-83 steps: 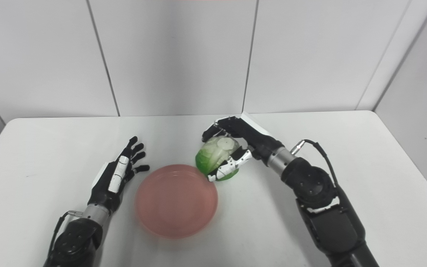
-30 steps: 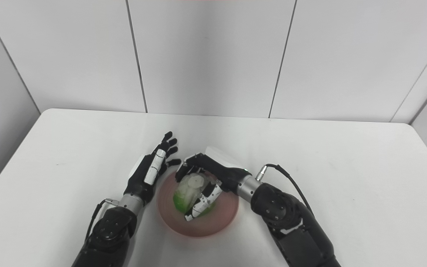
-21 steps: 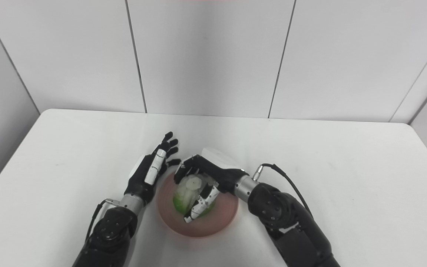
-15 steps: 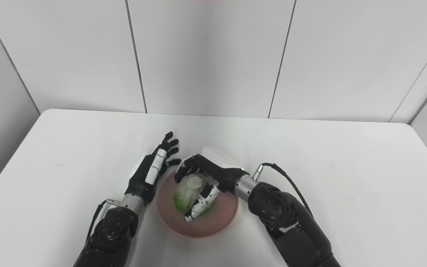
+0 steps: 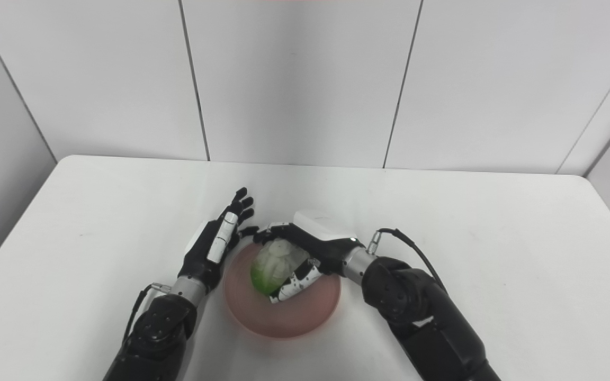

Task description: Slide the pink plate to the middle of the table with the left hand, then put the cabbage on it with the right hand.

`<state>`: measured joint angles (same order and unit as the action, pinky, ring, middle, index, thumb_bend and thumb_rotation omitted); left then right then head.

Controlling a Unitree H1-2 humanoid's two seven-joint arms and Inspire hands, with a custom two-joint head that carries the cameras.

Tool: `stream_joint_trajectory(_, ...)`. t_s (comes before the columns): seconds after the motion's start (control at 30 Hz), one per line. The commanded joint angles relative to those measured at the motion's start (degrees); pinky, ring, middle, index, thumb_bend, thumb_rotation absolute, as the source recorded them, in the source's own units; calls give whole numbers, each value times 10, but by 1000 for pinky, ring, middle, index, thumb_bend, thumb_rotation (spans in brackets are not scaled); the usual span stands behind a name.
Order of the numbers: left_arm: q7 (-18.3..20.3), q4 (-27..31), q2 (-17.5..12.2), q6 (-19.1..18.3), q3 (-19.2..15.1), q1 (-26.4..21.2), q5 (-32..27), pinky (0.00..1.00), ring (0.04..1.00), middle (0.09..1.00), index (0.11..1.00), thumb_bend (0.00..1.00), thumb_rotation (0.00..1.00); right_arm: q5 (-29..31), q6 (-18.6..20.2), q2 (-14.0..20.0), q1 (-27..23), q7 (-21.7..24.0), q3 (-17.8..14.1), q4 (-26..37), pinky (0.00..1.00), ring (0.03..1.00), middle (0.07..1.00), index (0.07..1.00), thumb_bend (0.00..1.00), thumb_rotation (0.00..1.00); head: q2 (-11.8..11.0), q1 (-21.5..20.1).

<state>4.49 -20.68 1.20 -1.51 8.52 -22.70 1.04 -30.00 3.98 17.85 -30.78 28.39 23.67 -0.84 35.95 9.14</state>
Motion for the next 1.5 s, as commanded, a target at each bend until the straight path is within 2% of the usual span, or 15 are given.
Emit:
stream_joint_trajectory(0.0, 19, -12, 11, -25, 12, 0, 1, 917, 963, 972, 975, 722, 1000, 1, 14, 3, -21, 3, -10, 24, 697, 789, 811, 819, 993, 331, 0, 1)
stream_joint_trajectory(0.2, 13, -4, 14, -36, 9, 1, 3, 904, 955, 962, 967, 724, 1000, 13, 40, 2, -20, 23, -21, 49, 716, 816, 853, 867, 1000, 346, 2, 0)
stream_joint_trajectory(0.3, 16, -2, 12, -37, 10, 3, 2, 903, 952, 957, 965, 721, 1000, 31, 33, 0, -17, 17, -34, 62, 698, 812, 865, 889, 1000, 345, 2, 0)
stream_joint_trajectory(0.47, 14, -6, 4, -26, 16, 3, 16, 875, 932, 945, 961, 716, 1000, 68, 26, -7, -20, 12, -57, 77, 809, 886, 922, 950, 1000, 384, -1, -2)
stream_joint_trajectory(0.57, 10, -12, 0, -15, 22, 3, 30, 885, 933, 947, 964, 717, 1000, 107, 28, -13, -22, 15, -76, 83, 806, 881, 924, 963, 1000, 395, -2, -3)
stream_joint_trajectory(0.73, 13, -16, 1, -17, 19, 1, 30, 902, 936, 952, 968, 731, 1000, 129, 25, -5, -26, 15, -88, 93, 801, 880, 940, 983, 1000, 454, -3, -4)
stream_joint_trajectory(0.8, 14, -14, 0, -24, 17, 1, 28, 921, 957, 964, 965, 749, 1000, 133, 8, -5, -23, 1, -97, 94, 802, 895, 946, 989, 1000, 557, -4, -5)
stream_joint_trajectory(0.83, 16, -10, 0, -24, 15, 3, 24, 923, 960, 966, 964, 751, 1000, 133, -1, -4, -19, -9, -105, 93, 802, 897, 947, 990, 1000, 572, -5, -5)
stream_joint_trajectory(0.87, 18, -7, 0, -24, 13, 4, 21, 918, 960, 973, 965, 754, 1000, 133, -7, -4, -17, -16, -109, 92, 795, 904, 953, 991, 1000, 682, -6, -6)
stream_joint_trajectory(0.97, 14, 4, 3, -25, 9, 10, 19, 904, 945, 961, 960, 749, 1000, 125, 1, -8, -7, -40, -126, 92, 823, 929, 967, 1000, 1000, 893, -9, -10)
stream_joint_trajectory(1.07, 6, 14, 2, -22, 8, 15, 25, 926, 943, 958, 965, 750, 1000, 117, 24, -12, 9, -64, -141, 89, 865, 955, 988, 1000, 962, 980, -11, -11)
stream_joint_trajectory(1.2, -2, 42, 6, -27, 0, 28, 19, 935, 942, 963, 969, 727, 1000, 108, 45, -15, 47, -99, -164, 89, 879, 959, 983, 992, 851, 1000, -14, -11)
stream_joint_trajectory(1.27, -3, 52, 7, -31, -4, 32, 19, 941, 946, 964, 970, 727, 1000, 121, 57, -24, 60, -112, -179, 88, 897, 969, 989, 996, 834, 1000, -16, -10)
stream_joint_trajectory(1.37, -8, 70, 8, -29, -12, 45, 16, 965, 954, 965, 967, 724, 1000, 159, 41, -49, 93, -147, -217, 71, 907, 971, 988, 992, 821, 1000, -20, -10)
stream_joint_trajectory(1.47, -14, 76, 9, -21, -20, 51, 16, 961, 955, 963, 966, 746, 1000, 173, 14, -56, 116, -168, -231, 52, 926, 980, 990, 989, 822, 1000, -24, -11)
